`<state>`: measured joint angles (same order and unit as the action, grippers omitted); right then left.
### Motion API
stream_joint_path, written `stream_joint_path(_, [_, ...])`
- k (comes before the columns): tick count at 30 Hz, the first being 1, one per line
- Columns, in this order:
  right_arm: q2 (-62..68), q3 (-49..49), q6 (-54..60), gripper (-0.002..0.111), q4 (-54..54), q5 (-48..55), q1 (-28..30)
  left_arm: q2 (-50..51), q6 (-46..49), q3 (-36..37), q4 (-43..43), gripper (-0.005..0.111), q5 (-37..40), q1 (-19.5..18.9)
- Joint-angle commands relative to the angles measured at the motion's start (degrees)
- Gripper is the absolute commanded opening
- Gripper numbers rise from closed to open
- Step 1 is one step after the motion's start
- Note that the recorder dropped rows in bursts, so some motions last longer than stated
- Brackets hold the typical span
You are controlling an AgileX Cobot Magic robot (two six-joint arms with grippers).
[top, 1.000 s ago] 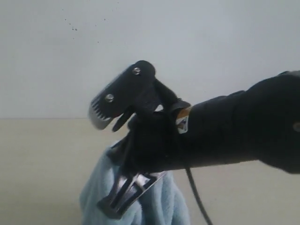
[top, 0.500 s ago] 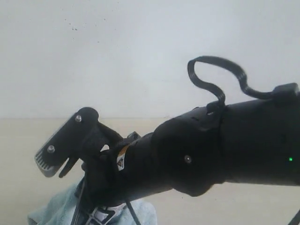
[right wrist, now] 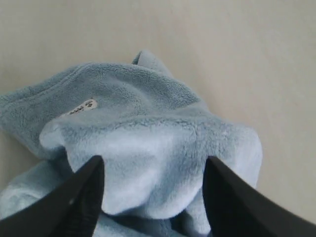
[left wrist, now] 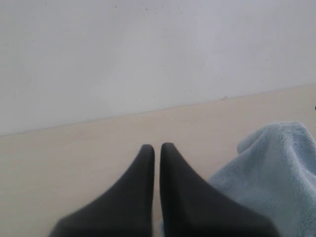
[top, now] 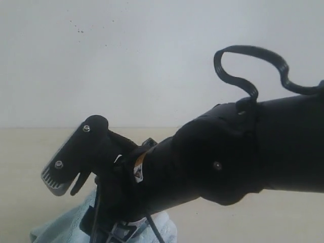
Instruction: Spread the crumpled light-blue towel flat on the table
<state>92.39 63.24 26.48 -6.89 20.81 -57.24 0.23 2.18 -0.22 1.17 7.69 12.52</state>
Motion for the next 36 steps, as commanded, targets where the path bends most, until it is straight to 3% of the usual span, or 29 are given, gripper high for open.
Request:
stream_joint_path(1, [-2.4, 0.06, -4.74, 0.057, 9.01, 5.65, 0.15, -0.23, -0.45, 0.22, -0.12, 0.004, -0.43, 0.22])
stream_joint_path(6, [-4.26, 0.06, -10.11, 0.057, 20.38, 15.16, 0.15, -0.23, -0.45, 0.22, -0.12, 0.004, -0.43, 0.22])
stream_joint_path(12, [-4.37, 0.06, -12.01, 0.057, 25.68, 20.68, 0.15, -0.23, -0.45, 0.22, -0.12, 0.004, -0.43, 0.22])
stream_joint_path(36, [5.41, -9.99, -9.86, 0.057, 26.7, -8.31, 0.15, -0.23, -0.45, 0.22, -0.12, 0.004, -0.43, 0.22])
